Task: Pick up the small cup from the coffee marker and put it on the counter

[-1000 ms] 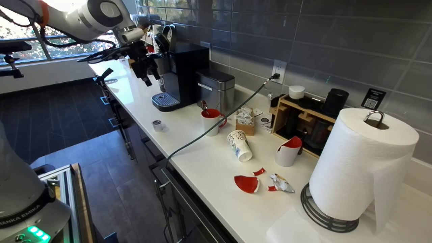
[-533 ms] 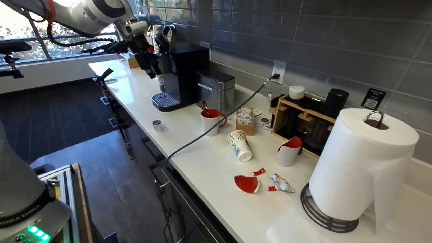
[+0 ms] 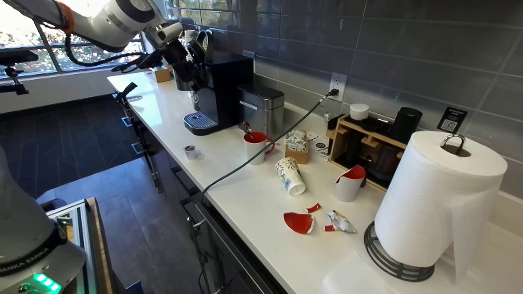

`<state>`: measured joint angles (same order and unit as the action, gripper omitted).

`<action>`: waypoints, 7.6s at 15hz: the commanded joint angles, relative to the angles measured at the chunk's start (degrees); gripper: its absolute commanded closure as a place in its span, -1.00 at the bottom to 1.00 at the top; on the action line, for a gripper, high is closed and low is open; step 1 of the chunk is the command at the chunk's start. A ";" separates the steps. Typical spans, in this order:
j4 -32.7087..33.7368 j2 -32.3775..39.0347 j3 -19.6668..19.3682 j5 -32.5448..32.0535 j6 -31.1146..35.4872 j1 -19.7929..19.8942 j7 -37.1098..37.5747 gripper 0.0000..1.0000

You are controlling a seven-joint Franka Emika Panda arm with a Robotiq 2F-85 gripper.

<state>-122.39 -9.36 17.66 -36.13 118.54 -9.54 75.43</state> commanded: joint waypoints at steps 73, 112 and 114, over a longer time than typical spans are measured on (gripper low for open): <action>19.00 30.20 -9.52 -47.64 52.18 9.39 10.27 -1.00; 7.92 22.79 -8.96 -48.52 57.87 12.17 5.63 -1.00; 7.85 23.58 -8.65 -48.43 55.25 11.33 6.40 -1.00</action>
<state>-113.32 14.04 8.81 -84.17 177.43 3.04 79.39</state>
